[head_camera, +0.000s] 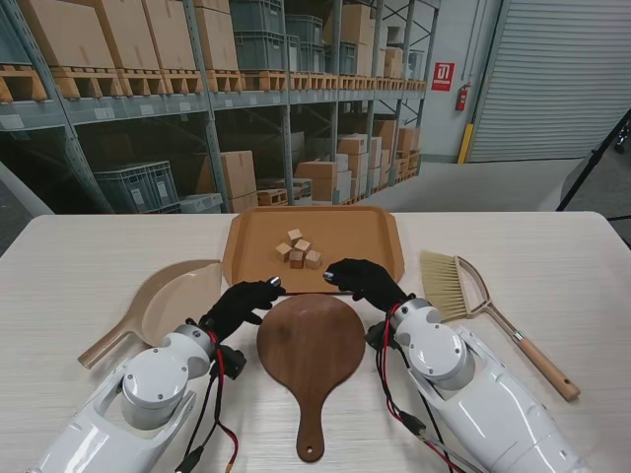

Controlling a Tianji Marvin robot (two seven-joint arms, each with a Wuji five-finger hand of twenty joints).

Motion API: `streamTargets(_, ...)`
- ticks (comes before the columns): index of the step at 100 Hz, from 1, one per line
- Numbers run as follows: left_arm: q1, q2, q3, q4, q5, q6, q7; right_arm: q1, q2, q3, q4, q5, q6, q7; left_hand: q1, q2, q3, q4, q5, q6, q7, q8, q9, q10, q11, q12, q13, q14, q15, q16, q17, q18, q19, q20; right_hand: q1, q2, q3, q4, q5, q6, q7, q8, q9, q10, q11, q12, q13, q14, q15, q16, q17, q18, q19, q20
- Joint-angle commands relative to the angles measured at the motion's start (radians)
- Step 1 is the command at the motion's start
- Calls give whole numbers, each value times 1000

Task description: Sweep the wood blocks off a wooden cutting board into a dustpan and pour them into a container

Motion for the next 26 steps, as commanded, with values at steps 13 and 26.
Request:
streamTargets(13, 13, -4, -7, -13, 4, 9, -7, -7, -4, 1, -16, -3, -2, 13, -8, 34, -11, -14, 29, 12, -9, -9, 34, 16, 276, 8, 75, 84, 15, 5, 8, -1, 32, 31, -23, 24, -37, 20, 9, -23, -5, 11, 3, 6, 8, 8, -6, -7, -3, 18, -7, 27, -20, 23)
streamTargets(26, 18, -4, -11, -17, 4, 15, -4, -8, -3, 0, -16, -2, -1, 16, -8, 37, -11, -15, 30, 13, -11, -9, 35, 17, 277, 9, 75, 85, 16, 5, 7, -1, 33, 33, -21, 26, -38, 21, 9, -24, -5, 11, 6, 5, 9, 8, -6, -8, -3, 18, -6, 27, -20, 24)
